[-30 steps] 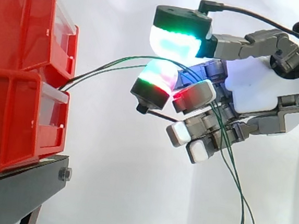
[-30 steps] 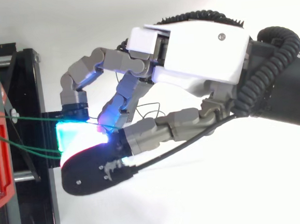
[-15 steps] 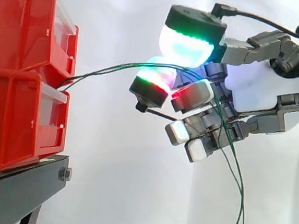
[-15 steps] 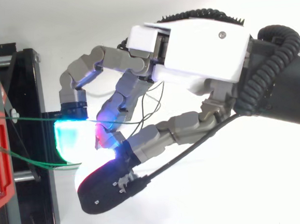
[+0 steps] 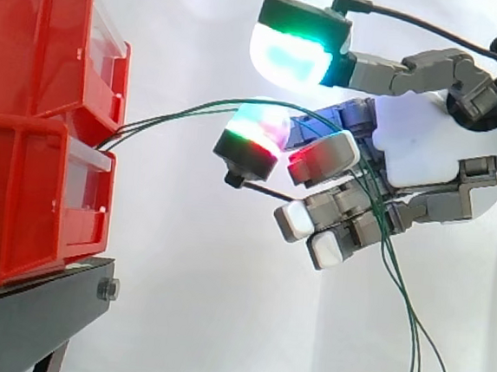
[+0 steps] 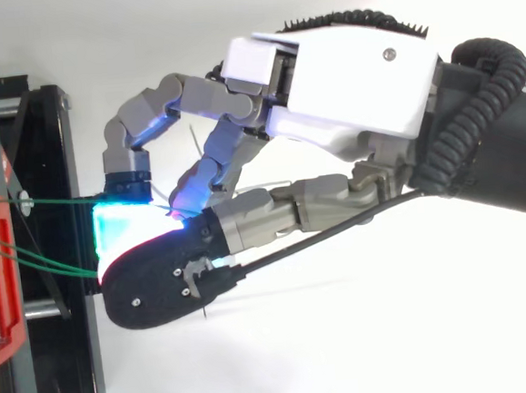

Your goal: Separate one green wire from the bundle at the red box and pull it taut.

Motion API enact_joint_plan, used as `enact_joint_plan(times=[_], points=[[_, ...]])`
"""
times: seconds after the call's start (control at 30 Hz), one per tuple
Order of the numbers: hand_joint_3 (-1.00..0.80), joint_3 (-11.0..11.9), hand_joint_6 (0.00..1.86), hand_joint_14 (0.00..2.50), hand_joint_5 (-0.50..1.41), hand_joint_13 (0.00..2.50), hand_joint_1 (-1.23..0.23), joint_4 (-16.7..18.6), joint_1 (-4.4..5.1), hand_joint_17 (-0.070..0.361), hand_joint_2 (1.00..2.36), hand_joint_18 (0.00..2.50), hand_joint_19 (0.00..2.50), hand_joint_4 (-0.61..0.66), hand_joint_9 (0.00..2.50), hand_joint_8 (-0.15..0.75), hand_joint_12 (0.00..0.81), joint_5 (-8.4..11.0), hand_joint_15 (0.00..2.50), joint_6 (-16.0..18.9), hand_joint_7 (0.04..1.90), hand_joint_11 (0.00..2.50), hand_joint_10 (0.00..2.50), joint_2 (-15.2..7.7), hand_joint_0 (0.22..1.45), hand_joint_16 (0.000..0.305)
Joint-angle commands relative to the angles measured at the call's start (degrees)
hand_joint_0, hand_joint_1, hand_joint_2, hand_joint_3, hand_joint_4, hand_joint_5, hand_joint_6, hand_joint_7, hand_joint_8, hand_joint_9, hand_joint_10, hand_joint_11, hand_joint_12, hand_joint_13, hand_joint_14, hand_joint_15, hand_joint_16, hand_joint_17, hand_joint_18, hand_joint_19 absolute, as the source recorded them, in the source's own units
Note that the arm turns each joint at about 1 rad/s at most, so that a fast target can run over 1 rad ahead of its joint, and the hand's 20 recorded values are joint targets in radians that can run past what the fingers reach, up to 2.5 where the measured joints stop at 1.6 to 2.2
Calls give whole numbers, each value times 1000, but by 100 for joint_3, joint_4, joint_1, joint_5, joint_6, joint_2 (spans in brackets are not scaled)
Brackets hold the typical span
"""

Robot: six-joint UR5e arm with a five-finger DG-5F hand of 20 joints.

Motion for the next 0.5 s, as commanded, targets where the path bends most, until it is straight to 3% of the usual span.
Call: enact_joint_plan(times=[0.0,0.13,0.23,0.47], points=[[-396,-2,846,26,-158,947,-707,-8,-5,108,1007,780,692,71,1229,245,392,0,742,-9,1053,1375,20,-2,594,48],[-403,-90,851,26,-164,947,-742,9,-40,108,1006,783,691,76,1223,247,393,0,749,-35,1047,1378,19,-2,600,48],[-472,-397,854,24,-169,953,-730,203,-58,110,1002,791,696,80,1220,253,391,0,753,9,1025,1378,18,-2,574,49],[-500,-503,849,26,-174,1003,-668,387,-76,114,1000,814,694,94,1215,262,403,9,757,158,983,1358,17,-11,530,51]])
